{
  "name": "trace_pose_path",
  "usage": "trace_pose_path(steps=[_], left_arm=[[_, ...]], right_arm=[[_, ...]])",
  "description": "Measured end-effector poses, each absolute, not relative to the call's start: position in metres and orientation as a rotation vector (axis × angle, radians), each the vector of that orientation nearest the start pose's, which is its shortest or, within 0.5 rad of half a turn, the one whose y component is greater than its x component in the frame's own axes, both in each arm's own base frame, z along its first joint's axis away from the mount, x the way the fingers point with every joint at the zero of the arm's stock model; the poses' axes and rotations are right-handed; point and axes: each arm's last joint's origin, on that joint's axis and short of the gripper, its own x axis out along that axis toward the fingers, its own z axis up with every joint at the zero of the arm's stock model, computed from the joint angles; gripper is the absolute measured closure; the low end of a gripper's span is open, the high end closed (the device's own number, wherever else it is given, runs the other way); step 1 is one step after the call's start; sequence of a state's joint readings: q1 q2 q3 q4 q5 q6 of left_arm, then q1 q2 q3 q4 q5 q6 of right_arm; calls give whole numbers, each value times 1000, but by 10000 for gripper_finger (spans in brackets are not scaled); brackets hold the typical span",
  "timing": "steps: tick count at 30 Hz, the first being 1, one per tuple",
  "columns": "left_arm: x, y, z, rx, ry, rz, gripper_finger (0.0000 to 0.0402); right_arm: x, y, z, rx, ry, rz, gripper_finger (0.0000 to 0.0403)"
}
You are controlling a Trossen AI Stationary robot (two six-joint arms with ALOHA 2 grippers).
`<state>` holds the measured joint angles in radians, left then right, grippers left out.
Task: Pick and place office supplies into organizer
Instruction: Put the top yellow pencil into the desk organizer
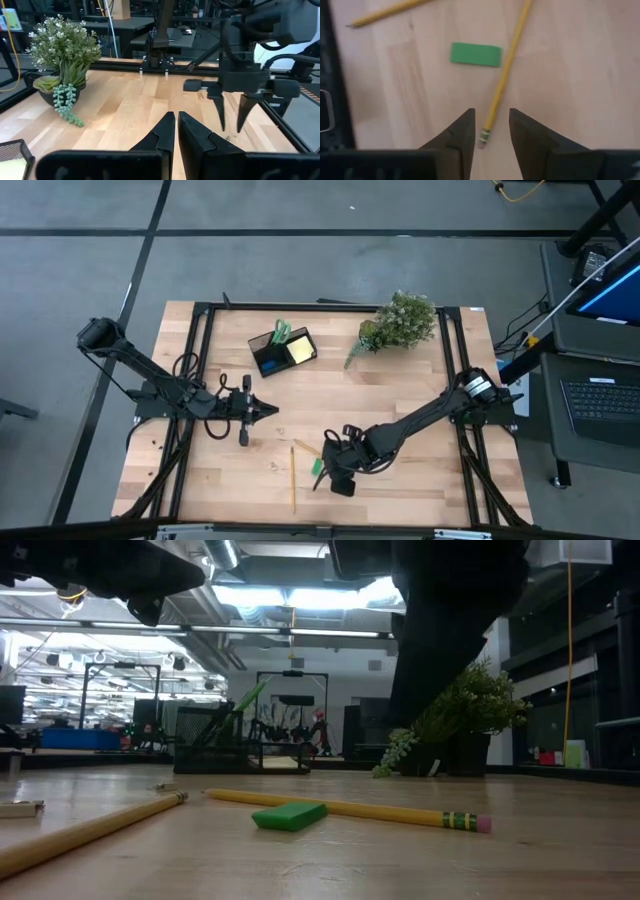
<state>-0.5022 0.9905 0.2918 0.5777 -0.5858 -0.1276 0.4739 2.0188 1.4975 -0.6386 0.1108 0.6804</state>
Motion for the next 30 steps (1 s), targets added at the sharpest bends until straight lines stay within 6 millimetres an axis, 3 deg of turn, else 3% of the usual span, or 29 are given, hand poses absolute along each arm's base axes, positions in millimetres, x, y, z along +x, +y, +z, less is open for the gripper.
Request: trace_pose_path(steps=[7,17,30], left_arm=[[177,-79,201,-64,99,91,382],[177,-79,201,-70,102,92,380],[177,-79,201,-70,102,92,378]], right_arm=[[372,195,175,265,1152,-54,282],[376,198,137,223,1228,-88,282],[376,197,132,203,1234,-136,283]])
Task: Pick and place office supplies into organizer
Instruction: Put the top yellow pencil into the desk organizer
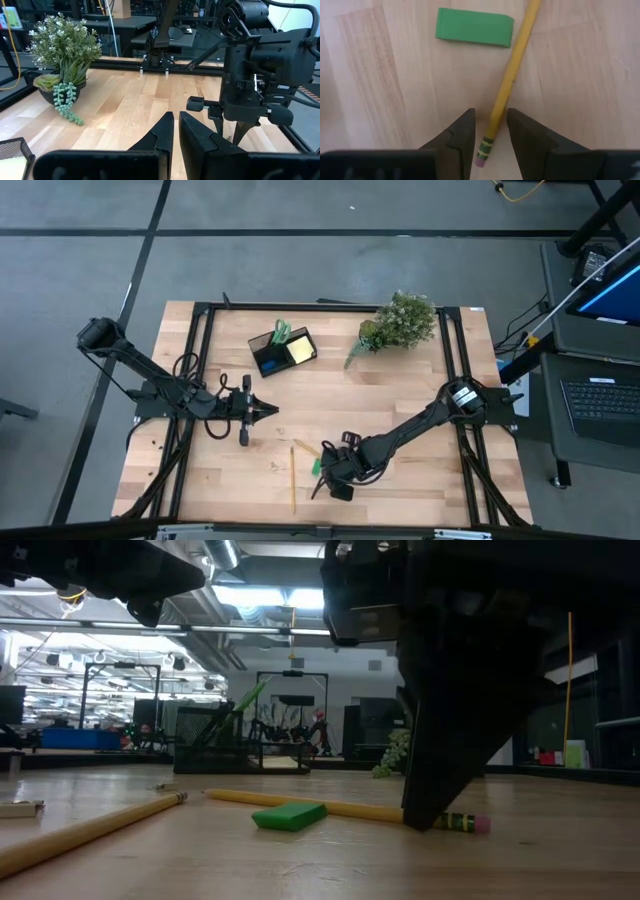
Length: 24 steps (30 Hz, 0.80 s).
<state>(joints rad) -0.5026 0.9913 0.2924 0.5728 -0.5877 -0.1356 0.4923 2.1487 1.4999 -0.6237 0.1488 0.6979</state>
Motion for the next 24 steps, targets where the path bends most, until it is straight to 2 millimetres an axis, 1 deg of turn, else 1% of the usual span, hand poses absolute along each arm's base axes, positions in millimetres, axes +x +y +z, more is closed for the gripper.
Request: trace_pose_path(steps=[6,15,19,24], left_arm=[[177,-79,201,-70,102,92,377],[177,-79,201,-70,102,92,375],[177,-79,201,-70,102,92,375],[177,-79,201,-70,102,92,375]], right_arm=[[372,193,131,163,1260,-180,290],[371,191,130,124,1275,-178,312],[369,189,130,96,1285,-210,314],[368,188,130,74,1286,-199,314]])
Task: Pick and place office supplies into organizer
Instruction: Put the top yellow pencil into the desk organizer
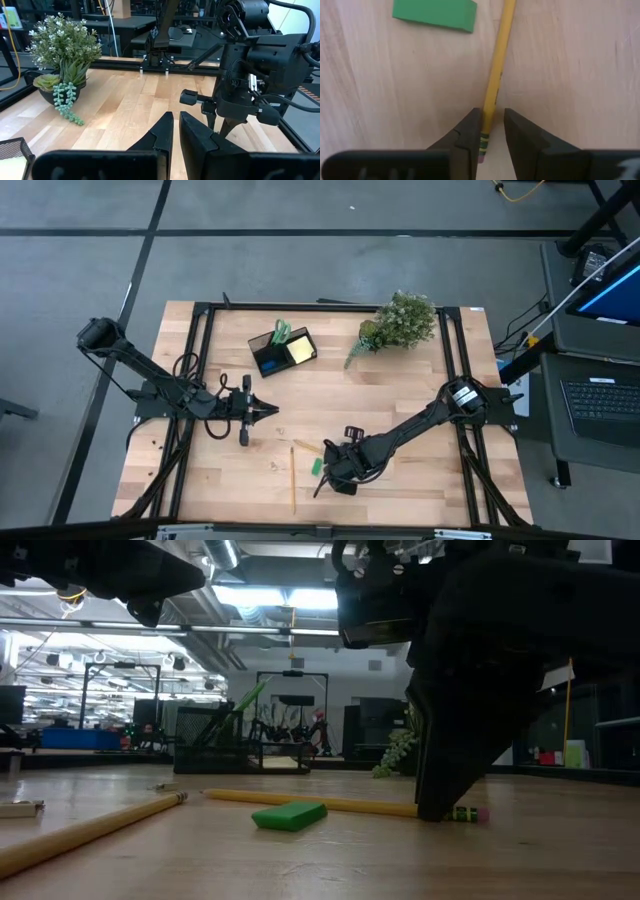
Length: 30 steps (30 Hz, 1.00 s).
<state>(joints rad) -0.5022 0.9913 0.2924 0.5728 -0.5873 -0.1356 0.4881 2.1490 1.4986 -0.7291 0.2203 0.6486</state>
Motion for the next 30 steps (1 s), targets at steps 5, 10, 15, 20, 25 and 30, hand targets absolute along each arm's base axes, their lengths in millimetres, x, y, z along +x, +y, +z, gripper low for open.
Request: trace_pose_path(steps=[5,10,15,20,25,30], left_arm=[[177,-79,201,-70,102,92,374],[177,-79,201,-70,102,92,377],[177,-79,201,-70,102,92,375],[177,-79,201,-70,102,92,373],[177,-79,201,-70,102,92,376],[177,-79,201,-70,102,92,376]], right_arm=[[369,188,129,72,1286,-197,315],[369,188,129,73,1285,-197,315],[369,188,129,79,1289,-191,315],[370,187,129,110,1306,-173,315],[372,184,129,130,1315,-162,331],[374,179,129,163,1335,-145,370]])
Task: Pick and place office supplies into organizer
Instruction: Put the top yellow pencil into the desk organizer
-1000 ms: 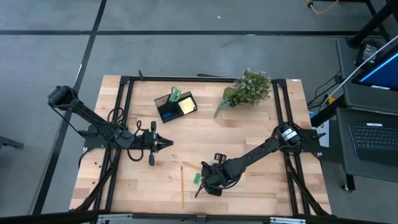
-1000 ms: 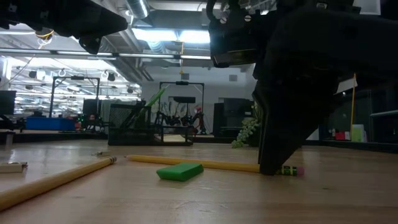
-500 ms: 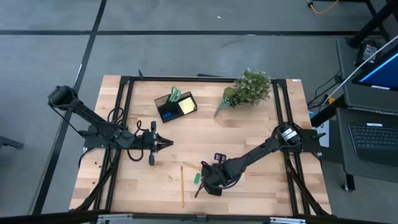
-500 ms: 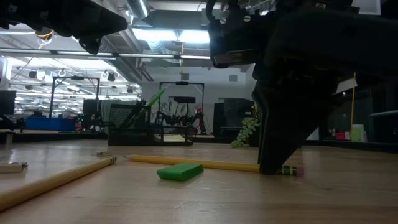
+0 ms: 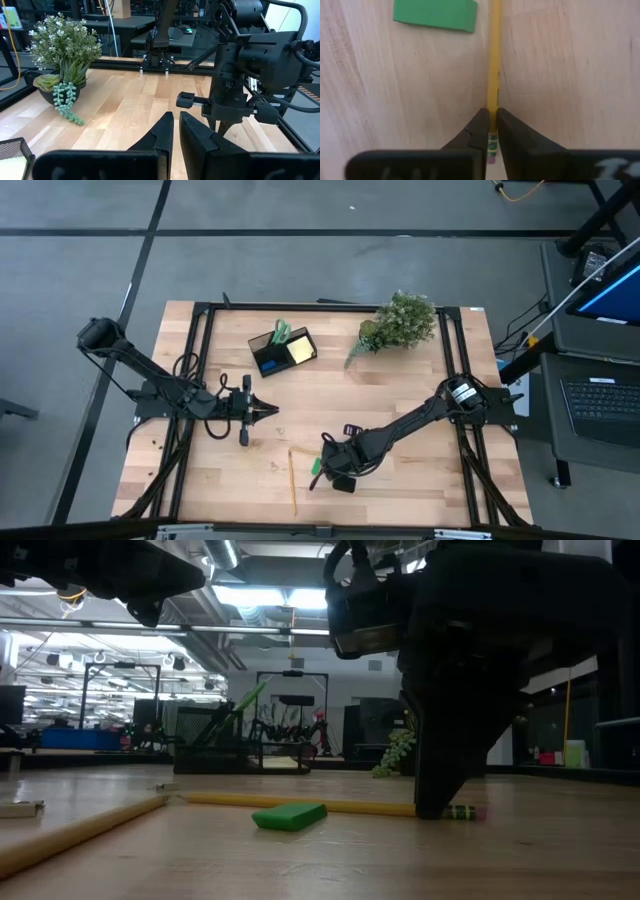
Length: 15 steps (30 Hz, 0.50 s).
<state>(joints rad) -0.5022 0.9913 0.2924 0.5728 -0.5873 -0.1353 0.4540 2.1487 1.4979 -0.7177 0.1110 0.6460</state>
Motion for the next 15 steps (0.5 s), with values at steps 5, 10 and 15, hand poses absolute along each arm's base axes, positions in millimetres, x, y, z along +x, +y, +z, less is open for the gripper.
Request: trace_pose_path(steps=[5,10,15], left_arm=[[177,-79,201,-70,102,92,373],[177,-79,201,-70,102,92,375],[177,-79,201,-69,102,92,377]], right_arm=[[374,179,129,161,1335,-144,386],[374,179,130,161,1334,-143,362],[374,179,130,161,1334,-144,372]])
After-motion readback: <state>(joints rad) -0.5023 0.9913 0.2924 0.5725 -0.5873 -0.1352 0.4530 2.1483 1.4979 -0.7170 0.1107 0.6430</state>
